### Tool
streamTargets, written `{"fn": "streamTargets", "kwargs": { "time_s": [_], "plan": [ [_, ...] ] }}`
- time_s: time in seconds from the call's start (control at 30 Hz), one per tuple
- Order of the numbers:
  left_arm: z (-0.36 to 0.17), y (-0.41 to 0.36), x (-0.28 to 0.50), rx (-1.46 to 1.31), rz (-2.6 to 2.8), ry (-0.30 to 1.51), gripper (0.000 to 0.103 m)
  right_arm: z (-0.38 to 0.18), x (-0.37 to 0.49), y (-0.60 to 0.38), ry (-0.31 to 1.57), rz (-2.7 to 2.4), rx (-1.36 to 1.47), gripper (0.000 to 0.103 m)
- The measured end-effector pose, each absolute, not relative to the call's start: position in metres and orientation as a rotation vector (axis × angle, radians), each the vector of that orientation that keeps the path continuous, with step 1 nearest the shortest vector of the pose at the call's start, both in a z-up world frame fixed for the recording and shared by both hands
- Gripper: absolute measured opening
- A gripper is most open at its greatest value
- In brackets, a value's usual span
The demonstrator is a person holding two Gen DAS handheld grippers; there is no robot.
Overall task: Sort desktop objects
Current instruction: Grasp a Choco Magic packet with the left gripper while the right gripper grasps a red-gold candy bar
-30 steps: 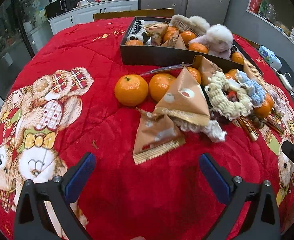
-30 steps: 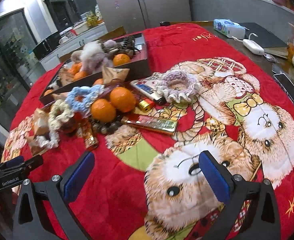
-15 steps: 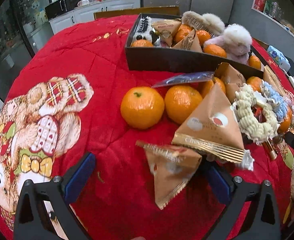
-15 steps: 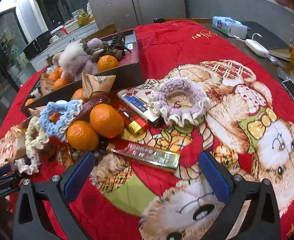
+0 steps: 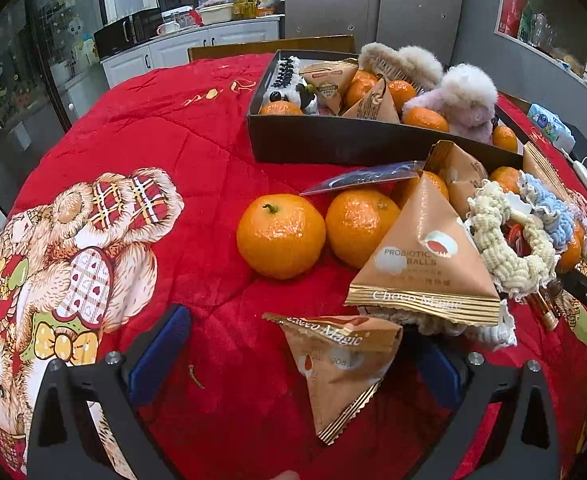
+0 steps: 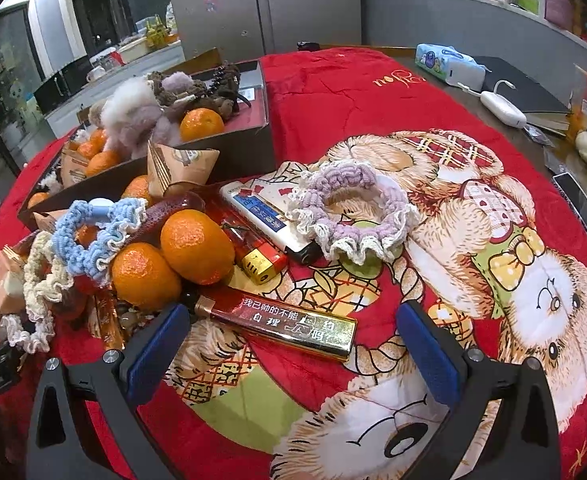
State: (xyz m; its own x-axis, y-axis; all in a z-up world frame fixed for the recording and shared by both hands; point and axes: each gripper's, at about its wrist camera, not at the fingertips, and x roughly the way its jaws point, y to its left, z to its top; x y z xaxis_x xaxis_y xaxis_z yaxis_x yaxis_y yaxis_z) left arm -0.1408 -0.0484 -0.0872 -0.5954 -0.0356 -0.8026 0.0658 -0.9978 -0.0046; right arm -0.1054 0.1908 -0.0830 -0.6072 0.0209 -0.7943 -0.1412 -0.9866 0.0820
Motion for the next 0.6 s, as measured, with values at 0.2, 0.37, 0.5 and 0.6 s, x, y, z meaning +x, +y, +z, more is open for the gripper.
{"fn": "streamTargets", "kwargs": {
  "time_s": [0.2,0.37,0.5,0.6],
  "plan": [
    [-0.087,-0.049,-0.127,1.383,-2.757,0.058,0.103,-0.083,-0.103,0.190,0.224,2.714,-1.333,0.103],
    [-0.083,-0.048,-0.133,1.386,-2.756,0.063,0.103,-0.082,-0.101,0.189,0.233,2.711,-1.326,0.103],
    [-0.083,-0.048,-0.131,1.385,-2.755,0.063,0.103,-0.081,-0.098,0.187,0.222,2.703,-1.318,0.100],
    [-0.081,-0.048,-0.130,1.382,-2.755,0.060,0.102,-0.080,-0.095,0.185,0.204,2.694,-1.309,0.091]
  ]
}}
